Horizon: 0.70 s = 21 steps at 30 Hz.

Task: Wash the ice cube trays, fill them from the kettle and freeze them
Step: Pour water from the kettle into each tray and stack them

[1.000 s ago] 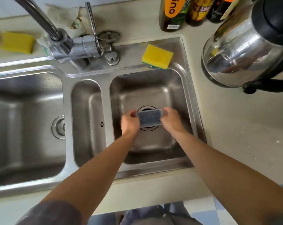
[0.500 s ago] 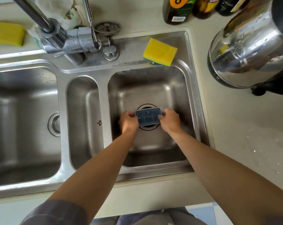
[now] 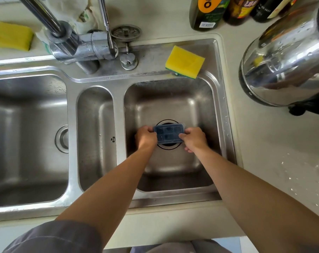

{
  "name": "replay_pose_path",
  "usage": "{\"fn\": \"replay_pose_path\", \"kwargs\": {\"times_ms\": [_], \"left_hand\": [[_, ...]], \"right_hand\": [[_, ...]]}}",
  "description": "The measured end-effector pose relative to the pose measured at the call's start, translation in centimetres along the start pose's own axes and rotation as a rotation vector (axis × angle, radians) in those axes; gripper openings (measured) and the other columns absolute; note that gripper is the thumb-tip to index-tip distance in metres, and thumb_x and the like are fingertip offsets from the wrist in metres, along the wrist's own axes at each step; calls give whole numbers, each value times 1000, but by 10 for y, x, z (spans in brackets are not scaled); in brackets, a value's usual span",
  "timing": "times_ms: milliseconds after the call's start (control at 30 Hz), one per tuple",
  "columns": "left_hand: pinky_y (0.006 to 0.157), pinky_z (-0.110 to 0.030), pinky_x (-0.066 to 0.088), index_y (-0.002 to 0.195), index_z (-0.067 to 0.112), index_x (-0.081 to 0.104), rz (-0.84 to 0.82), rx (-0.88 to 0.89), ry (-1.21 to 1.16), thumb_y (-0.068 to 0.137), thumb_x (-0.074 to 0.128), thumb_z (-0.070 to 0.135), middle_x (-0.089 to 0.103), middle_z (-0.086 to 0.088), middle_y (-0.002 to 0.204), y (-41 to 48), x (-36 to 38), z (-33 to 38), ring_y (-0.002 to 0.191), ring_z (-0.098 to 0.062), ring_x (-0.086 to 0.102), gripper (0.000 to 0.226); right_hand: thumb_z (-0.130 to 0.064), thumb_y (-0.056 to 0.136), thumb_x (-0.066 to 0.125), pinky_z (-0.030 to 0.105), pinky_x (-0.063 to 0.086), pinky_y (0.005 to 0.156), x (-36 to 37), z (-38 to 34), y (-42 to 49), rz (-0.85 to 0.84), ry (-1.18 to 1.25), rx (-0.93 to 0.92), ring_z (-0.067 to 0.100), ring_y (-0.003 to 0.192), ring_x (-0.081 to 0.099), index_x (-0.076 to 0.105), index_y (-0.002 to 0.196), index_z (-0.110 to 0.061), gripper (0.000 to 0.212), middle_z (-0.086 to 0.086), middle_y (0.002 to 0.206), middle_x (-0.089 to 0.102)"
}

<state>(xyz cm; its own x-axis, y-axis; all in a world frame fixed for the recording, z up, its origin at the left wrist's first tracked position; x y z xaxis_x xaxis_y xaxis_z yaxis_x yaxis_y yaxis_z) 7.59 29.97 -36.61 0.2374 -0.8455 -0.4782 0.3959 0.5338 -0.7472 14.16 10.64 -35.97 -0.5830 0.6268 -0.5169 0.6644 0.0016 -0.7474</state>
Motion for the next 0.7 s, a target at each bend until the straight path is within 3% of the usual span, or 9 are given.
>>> {"fn": "replay_pose_path", "kwargs": {"times_ms": [67, 133, 200, 300, 367, 500, 600, 700], "left_hand": [[84, -43, 61, 84, 19, 61, -11, 18, 19, 97, 61, 8, 67, -10, 100, -2, 0, 1, 93, -28, 67, 17], [79, -36, 55, 91, 17, 60, 6, 48, 17, 100, 59, 22, 67, -6, 96, -8, -4, 2, 92, -28, 66, 11], [73, -31, 48, 90, 17, 57, 32, 100, -10, 101, 55, 37, 62, 0, 86, -19, -11, 7, 87, -25, 64, 23], [61, -27, 42, 99, 14, 58, 75, 193, -65, 101, 46, 55, 61, 0, 86, -44, -27, 22, 79, -15, 59, 43], [70, -31, 43, 104, 10, 60, 114, 225, -75, 100, 41, 61, 62, -4, 93, -61, -35, 35, 85, -20, 60, 55], [84, -36, 40, 109, 11, 59, 137, 229, -21, 100, 33, 65, 59, -8, 105, -97, -38, 58, 95, -27, 56, 60], [80, -36, 40, 90, 12, 63, 149, 230, 97, 103, 32, 54, 60, -11, 98, -125, -38, 77, 84, -27, 55, 53], [75, -35, 40, 91, 9, 63, 157, 287, 170, 103, 34, 39, 62, -12, 96, -154, -35, 103, 74, -24, 54, 43]], "right_hand": [[-21, 102, 63, 43, 64, 75, 1, -1, -4, -17, 3, 5, 29, 82, 73, 72, 108, -11, 16, 11, 94, 71], [-22, 103, 60, 35, 63, 63, 1, -2, -14, -41, 32, -15, 25, 74, 71, 72, 107, -11, 17, 11, 91, 71], [-23, 104, 57, 25, 54, 50, -2, -6, -27, -70, 63, -80, 19, 62, 66, 70, 104, -14, 16, 8, 83, 70], [-25, 104, 56, 18, 49, 46, -19, -15, -53, -83, 113, -189, 12, 58, 64, 65, 91, -20, 17, 4, 78, 69], [-26, 103, 57, 17, 49, 46, -37, -23, -70, -82, 118, -234, 11, 56, 63, 66, 88, -17, 20, 4, 75, 69], [-29, 101, 57, 21, 51, 47, -70, -36, -106, -139, 52, -325, 13, 56, 65, 65, 86, -15, 23, 5, 76, 70], [-47, 95, 58, 28, 56, 50, -107, -46, -131, -94, 13, -374, 19, 58, 67, 58, 81, -14, 37, 3, 71, 68], [-68, 91, 51, 42, 60, 79, -146, -60, -145, -8, -28, -388, 30, 74, 68, 49, 75, -19, 52, 9, 80, 67]]}}
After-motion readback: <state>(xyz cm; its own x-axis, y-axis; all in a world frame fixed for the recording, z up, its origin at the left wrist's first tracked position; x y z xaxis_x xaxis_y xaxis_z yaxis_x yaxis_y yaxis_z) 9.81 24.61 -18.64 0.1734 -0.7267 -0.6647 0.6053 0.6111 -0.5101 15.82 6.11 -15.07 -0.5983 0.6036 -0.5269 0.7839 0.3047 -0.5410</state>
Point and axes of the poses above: each hand's wrist, its own y-axis towards the middle knuckle, its own x-axis out of the palm, z = x × y, the point moved 7 cm from there along y, towards the middle knuckle
